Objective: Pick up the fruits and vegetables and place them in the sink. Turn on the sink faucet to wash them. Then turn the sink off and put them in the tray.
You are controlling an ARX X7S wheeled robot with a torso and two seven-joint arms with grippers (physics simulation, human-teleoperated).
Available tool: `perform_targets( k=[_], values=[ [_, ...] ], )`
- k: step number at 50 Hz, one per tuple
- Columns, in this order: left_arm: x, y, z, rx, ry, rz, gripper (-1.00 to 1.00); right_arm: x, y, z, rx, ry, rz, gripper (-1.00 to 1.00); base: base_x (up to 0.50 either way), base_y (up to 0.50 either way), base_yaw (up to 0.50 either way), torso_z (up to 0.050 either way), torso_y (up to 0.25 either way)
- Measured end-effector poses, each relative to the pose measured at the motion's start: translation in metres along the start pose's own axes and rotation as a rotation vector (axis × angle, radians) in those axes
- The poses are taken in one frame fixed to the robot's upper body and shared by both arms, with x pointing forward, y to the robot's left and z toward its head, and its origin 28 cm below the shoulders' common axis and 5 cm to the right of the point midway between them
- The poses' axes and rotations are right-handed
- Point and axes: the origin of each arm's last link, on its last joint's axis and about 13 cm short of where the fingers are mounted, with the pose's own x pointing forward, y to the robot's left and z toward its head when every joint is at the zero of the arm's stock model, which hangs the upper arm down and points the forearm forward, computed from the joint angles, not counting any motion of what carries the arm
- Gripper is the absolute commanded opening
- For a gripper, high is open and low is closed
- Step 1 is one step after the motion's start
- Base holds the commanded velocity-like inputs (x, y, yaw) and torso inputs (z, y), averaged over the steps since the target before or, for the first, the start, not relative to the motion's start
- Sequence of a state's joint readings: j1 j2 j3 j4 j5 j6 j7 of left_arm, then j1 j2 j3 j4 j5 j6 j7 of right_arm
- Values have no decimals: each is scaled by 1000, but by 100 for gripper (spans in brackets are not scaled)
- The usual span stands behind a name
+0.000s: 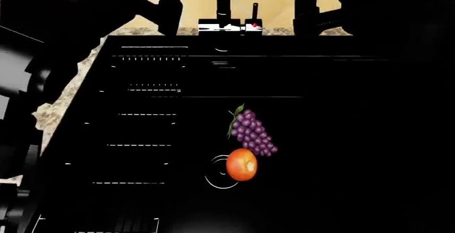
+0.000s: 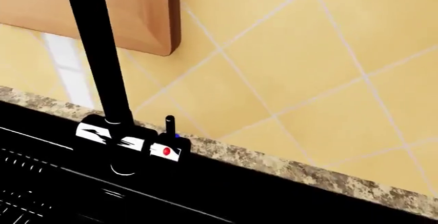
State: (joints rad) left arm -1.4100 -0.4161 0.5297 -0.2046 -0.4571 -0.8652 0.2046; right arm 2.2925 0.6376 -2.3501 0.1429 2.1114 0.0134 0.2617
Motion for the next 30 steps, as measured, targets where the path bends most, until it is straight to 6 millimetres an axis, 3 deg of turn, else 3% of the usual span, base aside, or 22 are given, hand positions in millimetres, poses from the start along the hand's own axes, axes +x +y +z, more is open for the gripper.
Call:
perform_targets(
  k=[16, 30],
  values=[
    [-29, -36, 23, 155, 121, -332, 100, -53, -2, 22, -41, 25, 44, 100, 0, 0, 0, 0, 0],
    [-34, -81, 30, 241, 307, -616, 100, -70, -11, 26, -77, 12, 16, 100, 0, 0, 0, 0, 0]
  ],
)
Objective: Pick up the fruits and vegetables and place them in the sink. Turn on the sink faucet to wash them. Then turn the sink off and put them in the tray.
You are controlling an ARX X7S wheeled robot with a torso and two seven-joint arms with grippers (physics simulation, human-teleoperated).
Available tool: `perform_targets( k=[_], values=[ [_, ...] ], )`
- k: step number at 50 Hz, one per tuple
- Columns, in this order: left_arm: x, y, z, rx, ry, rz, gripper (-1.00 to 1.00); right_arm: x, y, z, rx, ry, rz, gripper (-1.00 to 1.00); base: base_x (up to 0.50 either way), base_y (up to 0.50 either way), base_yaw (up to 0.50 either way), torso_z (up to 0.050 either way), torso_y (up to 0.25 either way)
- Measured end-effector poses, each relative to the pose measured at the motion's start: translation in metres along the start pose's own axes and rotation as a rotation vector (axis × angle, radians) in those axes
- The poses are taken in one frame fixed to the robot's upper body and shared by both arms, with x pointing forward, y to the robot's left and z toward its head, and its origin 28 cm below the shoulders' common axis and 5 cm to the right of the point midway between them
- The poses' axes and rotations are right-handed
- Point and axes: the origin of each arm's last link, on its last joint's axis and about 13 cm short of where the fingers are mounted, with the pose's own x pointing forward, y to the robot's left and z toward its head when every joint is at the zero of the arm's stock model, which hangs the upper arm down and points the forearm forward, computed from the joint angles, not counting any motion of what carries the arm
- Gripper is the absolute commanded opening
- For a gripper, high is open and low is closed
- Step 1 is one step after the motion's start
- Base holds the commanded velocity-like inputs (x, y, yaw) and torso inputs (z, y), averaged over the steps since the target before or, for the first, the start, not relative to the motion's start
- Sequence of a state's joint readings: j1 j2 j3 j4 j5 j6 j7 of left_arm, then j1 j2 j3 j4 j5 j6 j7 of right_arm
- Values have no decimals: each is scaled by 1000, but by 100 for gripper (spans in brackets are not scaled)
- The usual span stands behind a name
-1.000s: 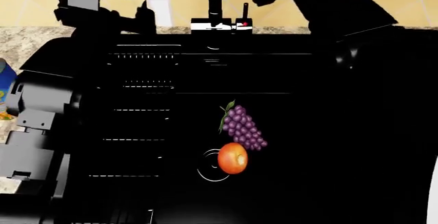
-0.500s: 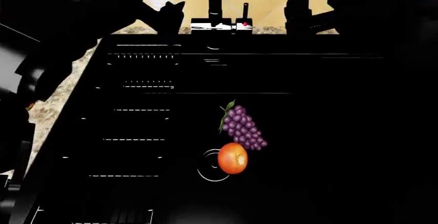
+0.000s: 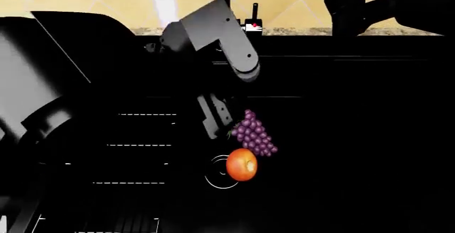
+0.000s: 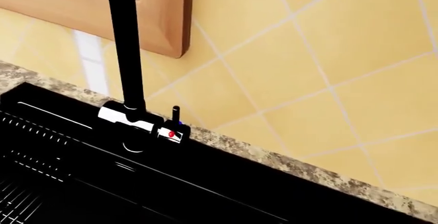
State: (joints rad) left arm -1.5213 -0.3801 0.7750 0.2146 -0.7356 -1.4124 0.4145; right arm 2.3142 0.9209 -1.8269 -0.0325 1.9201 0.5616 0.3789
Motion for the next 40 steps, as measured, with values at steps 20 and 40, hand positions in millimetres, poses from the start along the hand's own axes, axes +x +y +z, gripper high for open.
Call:
perform_targets(
  k=[20, 40],
  values=[
    [47, -25, 1, 5, 249, -202, 100, 9, -5, -14, 1, 4, 7, 100, 0, 0, 0, 0, 0],
    [81, -25, -13, -79, 290, -261, 100, 17, -5, -31, 10, 35, 11, 100, 0, 0, 0, 0, 0]
  ],
)
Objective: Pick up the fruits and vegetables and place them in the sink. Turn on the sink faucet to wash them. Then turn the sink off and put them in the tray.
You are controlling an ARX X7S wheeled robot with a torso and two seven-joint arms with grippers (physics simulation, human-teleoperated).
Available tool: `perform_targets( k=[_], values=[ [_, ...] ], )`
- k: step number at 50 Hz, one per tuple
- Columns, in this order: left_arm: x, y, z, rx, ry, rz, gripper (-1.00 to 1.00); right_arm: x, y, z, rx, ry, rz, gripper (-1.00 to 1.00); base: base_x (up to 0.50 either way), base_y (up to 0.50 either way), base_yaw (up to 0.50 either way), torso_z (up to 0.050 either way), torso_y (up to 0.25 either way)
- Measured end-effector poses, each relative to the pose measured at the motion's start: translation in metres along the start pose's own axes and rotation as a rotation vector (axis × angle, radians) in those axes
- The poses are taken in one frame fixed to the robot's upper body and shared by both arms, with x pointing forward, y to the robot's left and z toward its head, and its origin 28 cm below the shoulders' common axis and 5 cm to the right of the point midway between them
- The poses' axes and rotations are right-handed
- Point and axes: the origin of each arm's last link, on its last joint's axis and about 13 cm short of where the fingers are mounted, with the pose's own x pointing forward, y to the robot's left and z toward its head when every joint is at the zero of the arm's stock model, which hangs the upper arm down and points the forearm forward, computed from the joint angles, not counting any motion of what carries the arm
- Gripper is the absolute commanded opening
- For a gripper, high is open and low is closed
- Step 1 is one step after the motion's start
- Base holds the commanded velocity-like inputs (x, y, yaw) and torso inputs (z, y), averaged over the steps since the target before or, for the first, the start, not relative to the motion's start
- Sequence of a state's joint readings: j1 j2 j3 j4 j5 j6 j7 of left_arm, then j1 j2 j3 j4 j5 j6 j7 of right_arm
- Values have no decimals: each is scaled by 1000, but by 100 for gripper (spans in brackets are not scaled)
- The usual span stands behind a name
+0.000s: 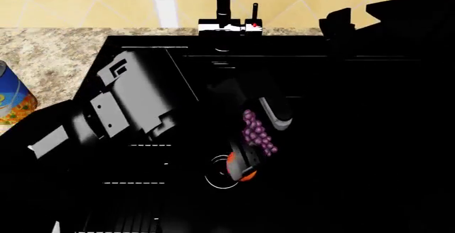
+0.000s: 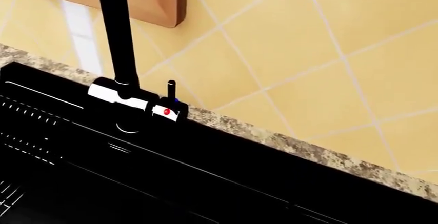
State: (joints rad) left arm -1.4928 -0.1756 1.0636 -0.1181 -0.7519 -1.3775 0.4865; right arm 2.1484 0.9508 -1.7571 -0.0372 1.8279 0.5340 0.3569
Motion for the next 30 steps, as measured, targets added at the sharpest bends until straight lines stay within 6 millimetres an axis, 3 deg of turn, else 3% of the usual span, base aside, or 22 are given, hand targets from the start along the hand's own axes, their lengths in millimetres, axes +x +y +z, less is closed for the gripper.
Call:
perform_targets(
  k=[30],
  values=[
    [46, 10, -20, -124, 3, -71, 100, 10, 3, -16, -1, 57, 1, 100, 0, 0, 0, 0, 0]
  ],
)
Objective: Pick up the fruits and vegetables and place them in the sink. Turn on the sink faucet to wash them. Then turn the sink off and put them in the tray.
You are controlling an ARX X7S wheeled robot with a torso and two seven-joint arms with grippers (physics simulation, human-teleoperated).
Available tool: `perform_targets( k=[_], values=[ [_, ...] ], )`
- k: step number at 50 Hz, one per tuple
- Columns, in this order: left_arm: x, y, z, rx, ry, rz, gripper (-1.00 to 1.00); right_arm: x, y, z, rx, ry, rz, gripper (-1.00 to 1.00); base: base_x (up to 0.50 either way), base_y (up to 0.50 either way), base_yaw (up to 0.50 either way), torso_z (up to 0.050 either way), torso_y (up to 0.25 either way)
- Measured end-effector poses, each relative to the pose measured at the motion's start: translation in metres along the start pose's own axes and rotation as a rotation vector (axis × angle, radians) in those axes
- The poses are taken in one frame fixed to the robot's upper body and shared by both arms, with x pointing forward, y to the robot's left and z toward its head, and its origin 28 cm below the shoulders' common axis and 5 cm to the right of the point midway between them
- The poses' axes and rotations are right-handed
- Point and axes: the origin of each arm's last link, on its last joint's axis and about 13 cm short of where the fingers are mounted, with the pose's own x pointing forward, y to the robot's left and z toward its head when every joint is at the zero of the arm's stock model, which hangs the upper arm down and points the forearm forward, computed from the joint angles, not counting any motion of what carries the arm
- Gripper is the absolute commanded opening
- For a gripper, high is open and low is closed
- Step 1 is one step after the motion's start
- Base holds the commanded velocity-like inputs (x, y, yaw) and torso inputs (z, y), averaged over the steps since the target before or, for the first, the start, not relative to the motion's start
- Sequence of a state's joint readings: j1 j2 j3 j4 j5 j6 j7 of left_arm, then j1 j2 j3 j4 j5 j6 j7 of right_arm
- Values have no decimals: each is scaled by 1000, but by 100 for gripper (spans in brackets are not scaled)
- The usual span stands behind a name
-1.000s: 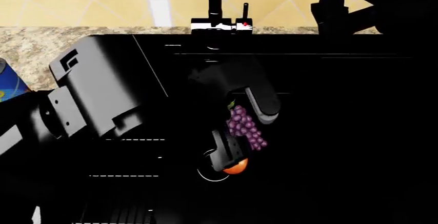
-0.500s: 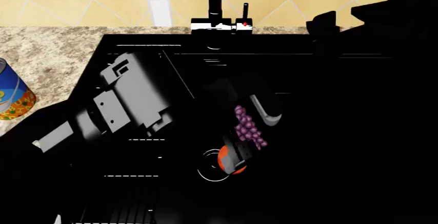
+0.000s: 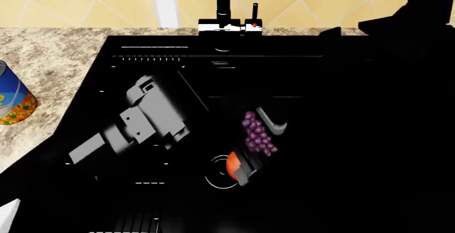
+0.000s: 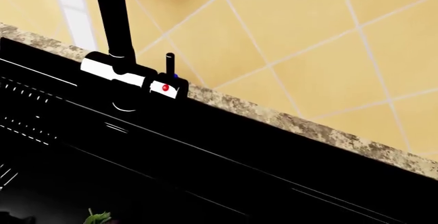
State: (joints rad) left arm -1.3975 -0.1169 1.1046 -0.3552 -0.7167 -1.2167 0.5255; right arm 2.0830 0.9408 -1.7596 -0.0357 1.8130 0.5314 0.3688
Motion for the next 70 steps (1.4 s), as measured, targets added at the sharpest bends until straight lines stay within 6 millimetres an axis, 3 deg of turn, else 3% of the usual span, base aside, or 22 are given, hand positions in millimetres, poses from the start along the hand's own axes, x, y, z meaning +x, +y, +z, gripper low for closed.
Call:
perform_targets(
  k=[41, 60, 70],
  values=[
    [34, 11, -15, -60, 41, -44, 100, 9, 2, -21, 4, 63, 2, 100, 0, 0, 0, 0, 0],
    [35, 14, -17, -37, 41, -43, 100, 12, 3, -26, 10, 77, 5, 100, 1, -1, -1, -1, -5],
    [46, 10, -29, -23, 83, -44, 100, 14, 4, -28, 13, 81, 7, 100, 0, 0, 0, -1, -2]
  ],
)
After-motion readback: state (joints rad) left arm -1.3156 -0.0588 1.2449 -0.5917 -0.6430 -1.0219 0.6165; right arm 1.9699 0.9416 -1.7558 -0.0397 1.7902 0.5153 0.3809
